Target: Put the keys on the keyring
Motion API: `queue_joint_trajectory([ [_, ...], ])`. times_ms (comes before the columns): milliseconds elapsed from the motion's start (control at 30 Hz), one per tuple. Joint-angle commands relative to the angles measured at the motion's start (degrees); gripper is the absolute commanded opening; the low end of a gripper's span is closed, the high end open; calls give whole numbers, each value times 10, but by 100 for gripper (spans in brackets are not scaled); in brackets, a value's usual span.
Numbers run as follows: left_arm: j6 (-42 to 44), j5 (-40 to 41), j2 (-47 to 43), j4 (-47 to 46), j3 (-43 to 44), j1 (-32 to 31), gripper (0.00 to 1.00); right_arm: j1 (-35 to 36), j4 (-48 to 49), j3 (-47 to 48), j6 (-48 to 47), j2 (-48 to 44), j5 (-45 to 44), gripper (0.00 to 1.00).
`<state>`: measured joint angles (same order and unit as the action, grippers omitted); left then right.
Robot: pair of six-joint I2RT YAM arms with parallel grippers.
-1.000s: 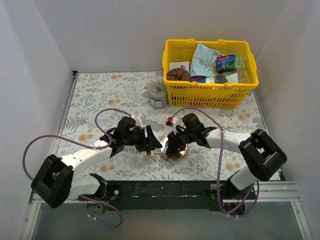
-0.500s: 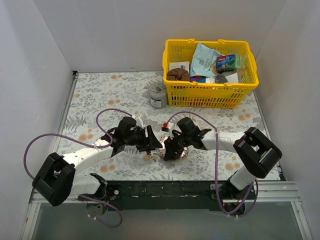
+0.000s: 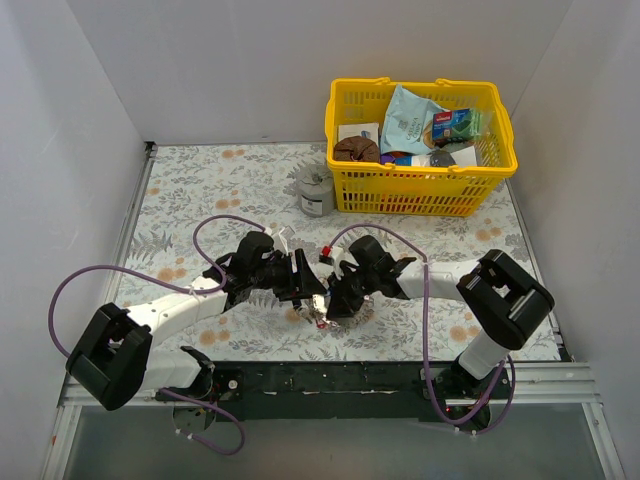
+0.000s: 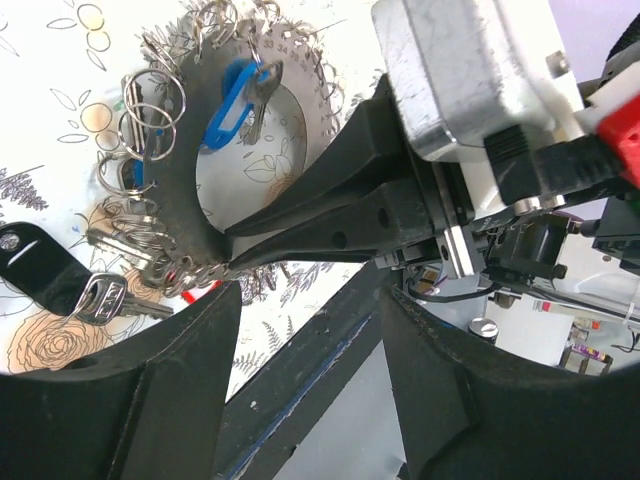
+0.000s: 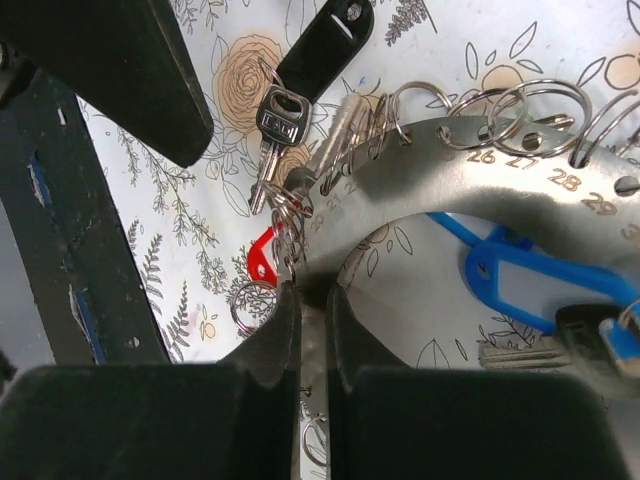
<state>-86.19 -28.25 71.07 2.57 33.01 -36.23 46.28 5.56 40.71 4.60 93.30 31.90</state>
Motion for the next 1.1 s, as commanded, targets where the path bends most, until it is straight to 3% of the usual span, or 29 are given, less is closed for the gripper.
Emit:
queue_joint_trajectory([
  [0,11,3,-2,2,27,-2,56,5,14,11,7,-3,-3,2],
  [433,35,11,-9,19,35,-2,56,4,-3,35,10,-48,-12,1],
  [500,42,17,-11,30,38,-2,56,4,-4,36,8,-56,-11,7],
  [533,45,20,-13,33,40,-2,56,4,-4,35,7,-64,-11,19],
  [667,55,34,-20,57,49,6,56,4,2,33,3,-73,-11,36],
  [900,35,19,-30,85,30,36,52,8,6,39,2,-64,-1,43],
  [1067,3,-2,-28,65,-18,37,45,18,7,46,1,-52,6,41],
])
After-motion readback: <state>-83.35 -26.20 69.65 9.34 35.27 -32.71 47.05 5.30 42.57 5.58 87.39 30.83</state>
